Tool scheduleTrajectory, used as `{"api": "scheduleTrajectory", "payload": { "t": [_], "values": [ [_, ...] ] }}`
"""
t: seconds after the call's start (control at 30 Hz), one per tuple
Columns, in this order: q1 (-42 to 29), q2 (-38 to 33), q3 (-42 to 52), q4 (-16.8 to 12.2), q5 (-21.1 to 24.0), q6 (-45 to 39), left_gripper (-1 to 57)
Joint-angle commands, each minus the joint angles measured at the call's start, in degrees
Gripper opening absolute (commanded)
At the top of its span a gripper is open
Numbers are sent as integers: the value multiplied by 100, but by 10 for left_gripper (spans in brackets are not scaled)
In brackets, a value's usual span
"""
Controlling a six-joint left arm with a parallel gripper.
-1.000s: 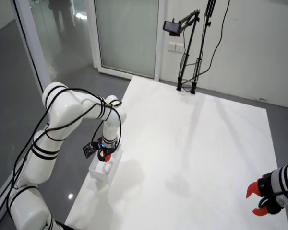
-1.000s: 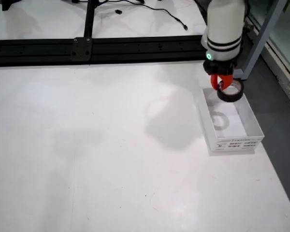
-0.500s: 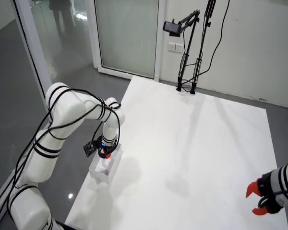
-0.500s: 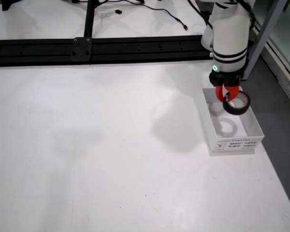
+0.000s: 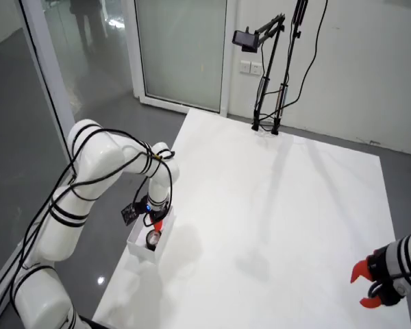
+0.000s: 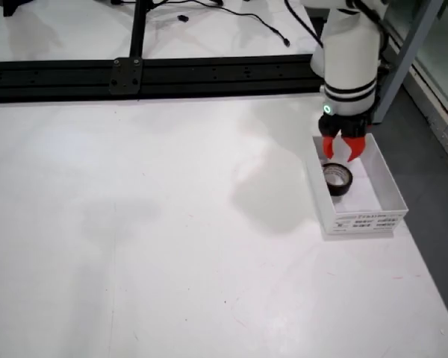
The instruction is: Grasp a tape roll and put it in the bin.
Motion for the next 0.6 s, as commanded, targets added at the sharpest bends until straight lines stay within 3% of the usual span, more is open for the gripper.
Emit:
{"api": "scheduleTrajectory", "payload": {
  "t": [0.03, 0.37, 0.6],
  "values": [
    [-142, -62, -12, -100, -29, -27, -6],
    [-608, -1415, -12, 384, 981, -19, -6],
    [-1109, -2356, -12, 419, 1412, -19, -6]
  ]
}}
